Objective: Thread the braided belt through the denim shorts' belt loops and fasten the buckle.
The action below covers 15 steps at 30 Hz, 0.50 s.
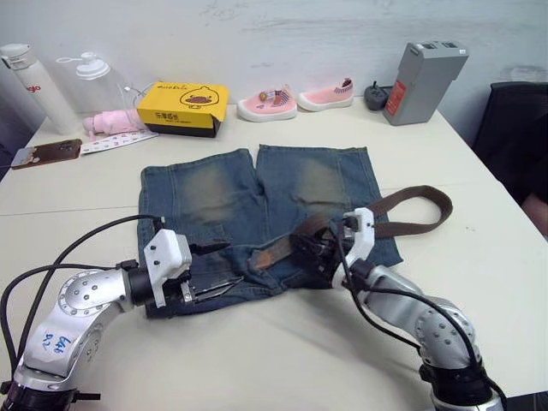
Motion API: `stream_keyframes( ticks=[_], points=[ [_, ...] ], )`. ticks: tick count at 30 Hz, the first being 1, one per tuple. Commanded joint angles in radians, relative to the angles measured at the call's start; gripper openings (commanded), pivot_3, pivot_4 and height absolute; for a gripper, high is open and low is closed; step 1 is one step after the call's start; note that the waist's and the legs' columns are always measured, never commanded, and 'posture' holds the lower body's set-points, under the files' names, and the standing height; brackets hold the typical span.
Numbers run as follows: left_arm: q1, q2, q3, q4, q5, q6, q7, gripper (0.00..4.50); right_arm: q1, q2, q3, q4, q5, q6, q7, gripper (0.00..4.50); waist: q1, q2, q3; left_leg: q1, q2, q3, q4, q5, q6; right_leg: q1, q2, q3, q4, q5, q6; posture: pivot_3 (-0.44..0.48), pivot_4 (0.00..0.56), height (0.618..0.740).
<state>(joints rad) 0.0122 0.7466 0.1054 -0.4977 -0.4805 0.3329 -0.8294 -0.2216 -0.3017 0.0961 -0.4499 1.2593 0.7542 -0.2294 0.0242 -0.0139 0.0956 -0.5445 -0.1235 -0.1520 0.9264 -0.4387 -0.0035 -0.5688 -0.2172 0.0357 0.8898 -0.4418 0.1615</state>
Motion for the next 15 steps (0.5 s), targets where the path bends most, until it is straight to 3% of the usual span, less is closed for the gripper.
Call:
stream_keyframes(
  ticks=[1, 6, 15],
  points=[
    [0.003, -0.003, 0.020, -0.007, 0.003, -0.017, -0.005, 3.74, -0.016, 0.001, -0.018, -0.054, -0.117, -0.059, 0.069, 0.00, 0.001, 0.000, 0.000, 0.000, -0.001, 0.000, 0.000, 0.000, 0.000, 0.000, 0.001, -0.001, 0.000, 0.000, 0.000, 0.000, 0.150, 0.624],
    [0.000, -0.008, 0.037, -0.004, -0.006, -0.006, 0.006, 3.74, 0.015, -0.013, -0.024, -0.128, -0.210, -0.102, 0.122, 0.00, 0.004, -0.001, 0.000, 0.000, -0.002, -0.001, 0.000, 0.000, 0.000, 0.001, 0.000, -0.001, 0.000, 0.000, 0.001, 0.000, 0.150, 0.624],
    [0.000, -0.004, 0.048, 0.004, -0.002, -0.006, 0.002, 3.74, 0.022, -0.055, 0.088, -0.176, -0.341, -0.044, 0.189, 0.00, 0.002, -0.001, -0.001, 0.000, -0.001, 0.000, 0.000, 0.000, 0.000, 0.001, -0.001, 0.000, 0.000, 0.000, 0.000, 0.000, 0.150, 0.624]
  ],
)
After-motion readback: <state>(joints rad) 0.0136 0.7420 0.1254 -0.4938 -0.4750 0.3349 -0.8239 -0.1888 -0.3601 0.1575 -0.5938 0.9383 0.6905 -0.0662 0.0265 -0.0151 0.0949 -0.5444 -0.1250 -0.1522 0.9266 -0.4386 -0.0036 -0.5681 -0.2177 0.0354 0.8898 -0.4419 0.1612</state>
